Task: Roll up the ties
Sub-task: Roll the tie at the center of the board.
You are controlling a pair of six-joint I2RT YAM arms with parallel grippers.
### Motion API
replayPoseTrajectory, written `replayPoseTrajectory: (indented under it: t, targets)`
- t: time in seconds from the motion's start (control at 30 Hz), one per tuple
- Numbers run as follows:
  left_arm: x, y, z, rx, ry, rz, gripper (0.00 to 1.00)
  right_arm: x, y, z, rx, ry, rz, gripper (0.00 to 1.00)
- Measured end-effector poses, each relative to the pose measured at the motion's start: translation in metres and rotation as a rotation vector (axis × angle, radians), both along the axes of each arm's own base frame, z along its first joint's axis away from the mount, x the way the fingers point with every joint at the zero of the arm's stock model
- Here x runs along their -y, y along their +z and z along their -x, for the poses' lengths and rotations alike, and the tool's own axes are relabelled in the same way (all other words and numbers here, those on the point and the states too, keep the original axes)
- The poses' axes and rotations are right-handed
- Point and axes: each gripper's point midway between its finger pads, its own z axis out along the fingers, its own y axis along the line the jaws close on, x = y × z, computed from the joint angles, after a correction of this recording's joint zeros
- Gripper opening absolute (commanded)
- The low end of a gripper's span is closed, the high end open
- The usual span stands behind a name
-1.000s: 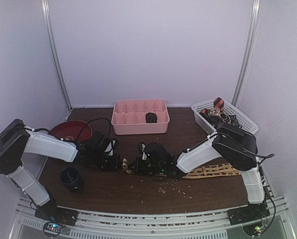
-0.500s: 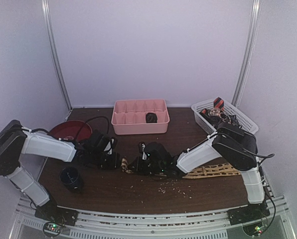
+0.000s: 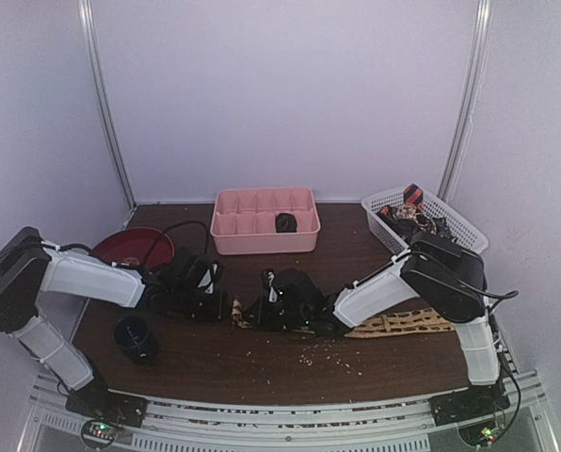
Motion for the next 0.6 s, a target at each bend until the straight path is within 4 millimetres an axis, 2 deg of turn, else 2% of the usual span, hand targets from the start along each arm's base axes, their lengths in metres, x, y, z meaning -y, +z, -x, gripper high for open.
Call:
replayPoseTrajectory:
  t: [0.6]
  targets:
    - [0.003, 0.011, -0.001, 0.021, -0.002, 0.019, 0.00, 0.001, -0.001, 0.000, -0.001, -0.001, 0.003, 0.00]
